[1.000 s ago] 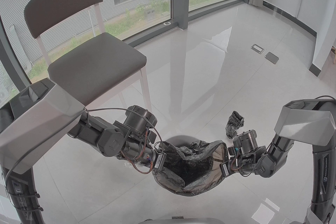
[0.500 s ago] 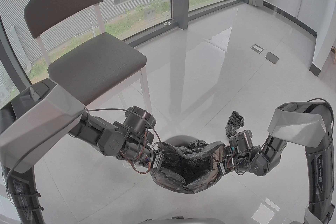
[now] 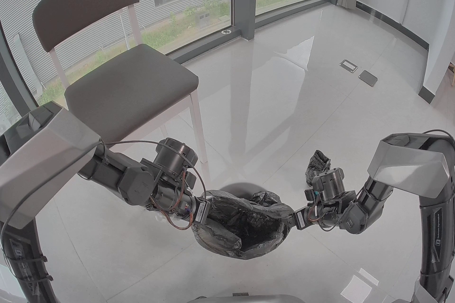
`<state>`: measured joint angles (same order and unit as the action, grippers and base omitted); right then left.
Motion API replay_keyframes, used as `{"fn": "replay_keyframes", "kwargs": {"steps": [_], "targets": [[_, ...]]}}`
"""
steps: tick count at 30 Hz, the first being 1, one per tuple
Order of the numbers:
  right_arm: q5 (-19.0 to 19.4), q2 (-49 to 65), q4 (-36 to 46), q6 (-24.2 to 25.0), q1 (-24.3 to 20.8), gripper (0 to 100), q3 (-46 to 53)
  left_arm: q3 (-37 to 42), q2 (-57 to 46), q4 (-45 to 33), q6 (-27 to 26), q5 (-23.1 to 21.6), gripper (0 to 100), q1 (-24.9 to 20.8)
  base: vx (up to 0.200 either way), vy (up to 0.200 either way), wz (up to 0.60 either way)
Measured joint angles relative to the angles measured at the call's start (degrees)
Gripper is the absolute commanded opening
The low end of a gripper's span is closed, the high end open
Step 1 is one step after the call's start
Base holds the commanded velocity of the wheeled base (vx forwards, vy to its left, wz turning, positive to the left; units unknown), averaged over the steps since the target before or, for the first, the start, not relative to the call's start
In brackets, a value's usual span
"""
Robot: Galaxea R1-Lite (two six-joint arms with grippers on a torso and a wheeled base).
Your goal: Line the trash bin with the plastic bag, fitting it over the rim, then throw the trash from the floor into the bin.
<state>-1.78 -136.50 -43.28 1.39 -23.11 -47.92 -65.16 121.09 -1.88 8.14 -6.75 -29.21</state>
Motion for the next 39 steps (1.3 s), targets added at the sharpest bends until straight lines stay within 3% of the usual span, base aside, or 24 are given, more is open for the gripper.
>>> {"fn": "replay_keyframes", "kwargs": {"steps": [8, 9, 23, 39], "targets": [[0.06, 1.38, -0.82, 0.0, -2.73, 100, -1.16, -4.55, 1.56, 0.27, 0.59, -0.11, 0, 0.6, 0.0, 0.0, 0.0], [0.06, 1.49, -1.01, 0.0, -3.21, 100, -1.19, -5.49, 1.97, 0.27, 0.69, -0.11, 100, 0.66, 0.0, 0.0, 0.0], [0.26, -0.29, -2.79, -1.39, -7.29, 100, -6.24, -13.25, 5.03, 0.02, 6.13, 1.65, 100, 1.23, 0.0, 0.0, 0.0], [2.65, -5.71, -3.06, -6.07, -8.25, 100, -10.18, -7.46, -7.75, -0.04, 5.91, 1.83, 100, 1.05, 0.0, 0.0, 0.0]]}}
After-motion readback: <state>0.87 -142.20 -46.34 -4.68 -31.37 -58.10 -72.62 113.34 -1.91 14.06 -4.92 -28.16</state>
